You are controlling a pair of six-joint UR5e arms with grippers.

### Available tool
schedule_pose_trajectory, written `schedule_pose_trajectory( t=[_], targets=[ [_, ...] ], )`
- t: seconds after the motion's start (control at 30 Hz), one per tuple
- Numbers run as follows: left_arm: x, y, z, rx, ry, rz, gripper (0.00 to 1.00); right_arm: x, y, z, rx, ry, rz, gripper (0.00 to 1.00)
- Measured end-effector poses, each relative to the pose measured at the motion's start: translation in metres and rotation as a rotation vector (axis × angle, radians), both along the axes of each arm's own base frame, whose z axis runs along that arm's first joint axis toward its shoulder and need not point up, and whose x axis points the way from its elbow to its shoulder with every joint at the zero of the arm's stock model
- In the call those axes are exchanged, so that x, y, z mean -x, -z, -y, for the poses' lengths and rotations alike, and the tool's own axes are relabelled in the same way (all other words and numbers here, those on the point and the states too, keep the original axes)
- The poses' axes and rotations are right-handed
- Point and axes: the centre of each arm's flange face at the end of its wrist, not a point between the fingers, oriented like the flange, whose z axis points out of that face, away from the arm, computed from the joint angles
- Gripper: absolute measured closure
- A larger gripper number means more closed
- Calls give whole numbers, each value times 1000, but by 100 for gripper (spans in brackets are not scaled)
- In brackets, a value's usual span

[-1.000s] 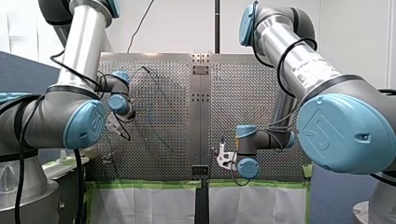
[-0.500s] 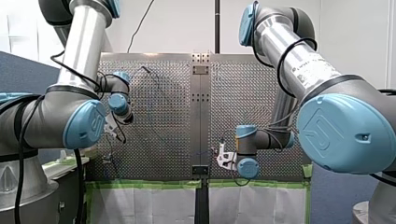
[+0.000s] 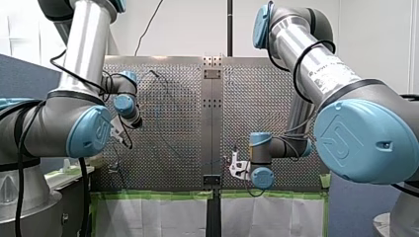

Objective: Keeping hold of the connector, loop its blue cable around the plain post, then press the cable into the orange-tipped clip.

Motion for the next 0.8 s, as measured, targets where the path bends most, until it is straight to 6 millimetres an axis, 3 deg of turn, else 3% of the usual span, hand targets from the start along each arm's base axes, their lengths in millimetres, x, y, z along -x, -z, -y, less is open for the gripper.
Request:
schedule_pose_trajectory(
  t=[0.53,0.8],
  targets=[
    [47,-35,1,-71,-1,-7,0,0,0,0,1,0,5,100],
    [47,-92,-3,-145,2,41,0,0,-1,1,2,0,16,100]
  ],
)
